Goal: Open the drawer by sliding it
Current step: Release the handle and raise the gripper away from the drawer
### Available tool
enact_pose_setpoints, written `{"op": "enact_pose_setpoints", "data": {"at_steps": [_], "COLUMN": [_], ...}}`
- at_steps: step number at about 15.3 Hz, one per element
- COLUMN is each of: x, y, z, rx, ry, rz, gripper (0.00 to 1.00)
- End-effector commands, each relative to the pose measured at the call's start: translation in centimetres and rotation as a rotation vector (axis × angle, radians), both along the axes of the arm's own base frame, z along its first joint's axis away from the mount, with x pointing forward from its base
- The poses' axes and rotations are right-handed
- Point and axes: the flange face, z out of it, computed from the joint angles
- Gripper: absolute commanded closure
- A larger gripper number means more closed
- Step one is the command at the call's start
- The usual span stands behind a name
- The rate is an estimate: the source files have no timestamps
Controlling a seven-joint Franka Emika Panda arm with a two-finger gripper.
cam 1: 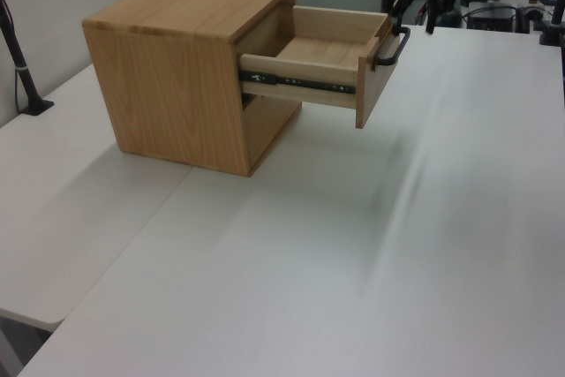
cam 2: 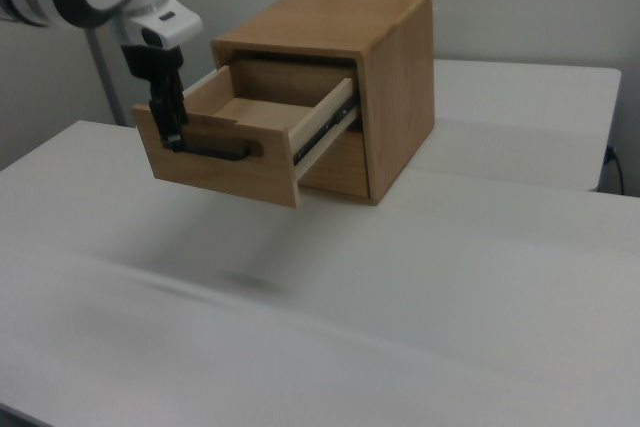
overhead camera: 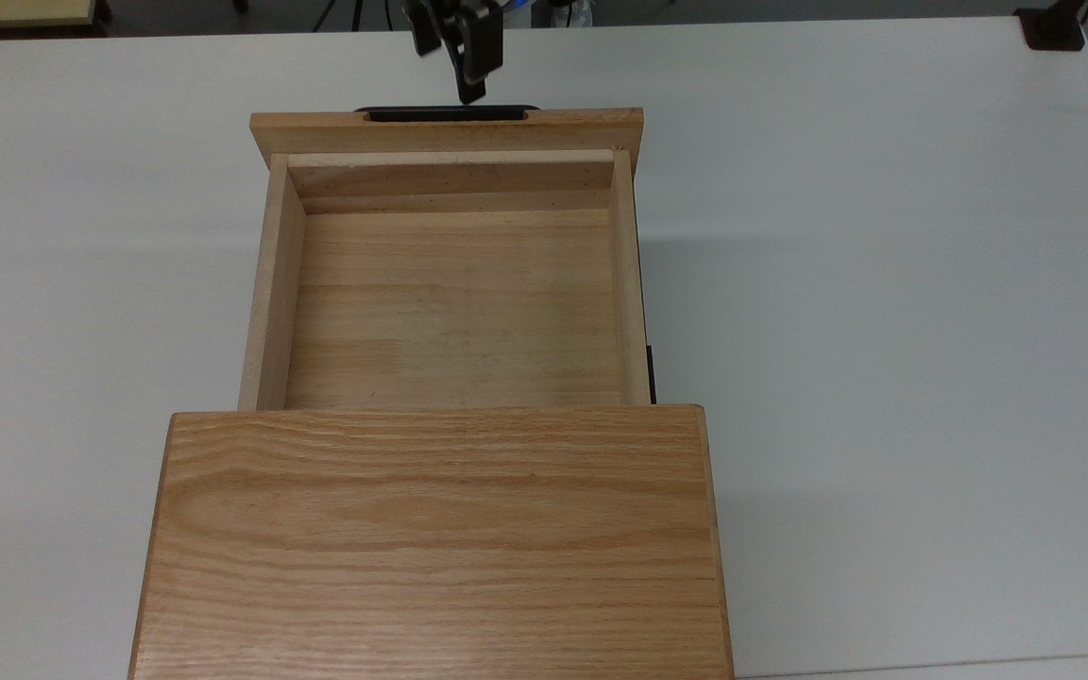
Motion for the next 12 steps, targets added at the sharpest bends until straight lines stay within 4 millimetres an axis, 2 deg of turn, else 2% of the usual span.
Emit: {"op": "enact_pose_setpoints", "data": {"at_steps": [1,3,4,6,8,11,12], "x": [-2.9,-4.5,-5.0,-5.0,-4.7,-3.6,-2.8], "y": [0.3,0.0,0.0,1.2,1.6,-0.1,-1.1], "z": [4.1,5.9,6.2,6.2,5.7,4.9,5.3], "rx": [-0.041,-0.052,-0.053,-0.066,-0.146,-0.227,-0.232], "ry": [0.026,0.013,0.02,0.019,0.036,0.07,0.065], "rz": [0.221,0.244,0.279,0.395,0.557,0.767,0.829], "gripper": [0.0,0.0,0.0,0.0,0.0,0.0,0.0]}}
